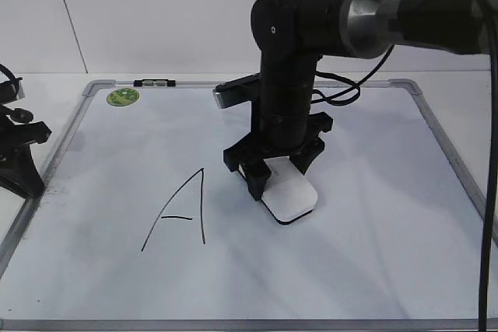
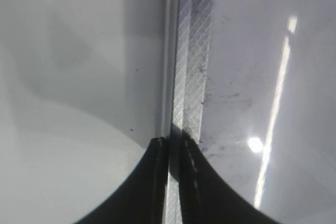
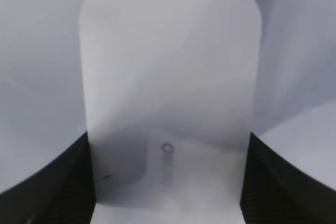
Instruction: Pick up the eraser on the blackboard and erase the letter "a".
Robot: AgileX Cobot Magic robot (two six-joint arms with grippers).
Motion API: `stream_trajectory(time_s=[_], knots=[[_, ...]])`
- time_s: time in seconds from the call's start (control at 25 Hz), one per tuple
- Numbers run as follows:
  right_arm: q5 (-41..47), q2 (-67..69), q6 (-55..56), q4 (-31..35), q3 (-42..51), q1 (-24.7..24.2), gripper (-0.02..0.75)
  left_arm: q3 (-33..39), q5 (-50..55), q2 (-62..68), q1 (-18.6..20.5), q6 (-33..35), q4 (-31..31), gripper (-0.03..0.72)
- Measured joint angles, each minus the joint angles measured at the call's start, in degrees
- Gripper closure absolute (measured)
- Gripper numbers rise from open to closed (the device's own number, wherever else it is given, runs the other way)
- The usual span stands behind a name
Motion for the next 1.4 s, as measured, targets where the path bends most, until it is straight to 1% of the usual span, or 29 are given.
stream_trajectory(time_s=[0.36, 0.68, 1.0, 1.16, 1.4], knots=[[-0.11, 0.1, -0.79, 1.16, 0.0, 3.46, 0.207, 0.0, 0.0, 0.0, 0.0, 0.0, 0.0, 0.654], [-0.11, 0.1, -0.95, 1.51, 0.0, 4.05, 0.207, 0.0, 0.11, 0.0, 0.0, 0.0, 0.0, 0.654], [-0.11, 0.1, -1.37, 4.02, 0.0, 4.51, 0.207, 0.0, 0.11, 0.0, 0.0, 0.0, 0.0, 0.654], [-0.33, -0.24, -1.37, 3.75, 0.11, 4.73, 0.207, 0.0, 0.21, 0.0, 0.0, 0.0, 0.0, 0.654], [-0.68, -1.34, 0.34, 0.92, 0.92, 5.43, 0.207, 0.0, 0.21, 0.0, 0.0, 0.0, -0.12, 0.654]])
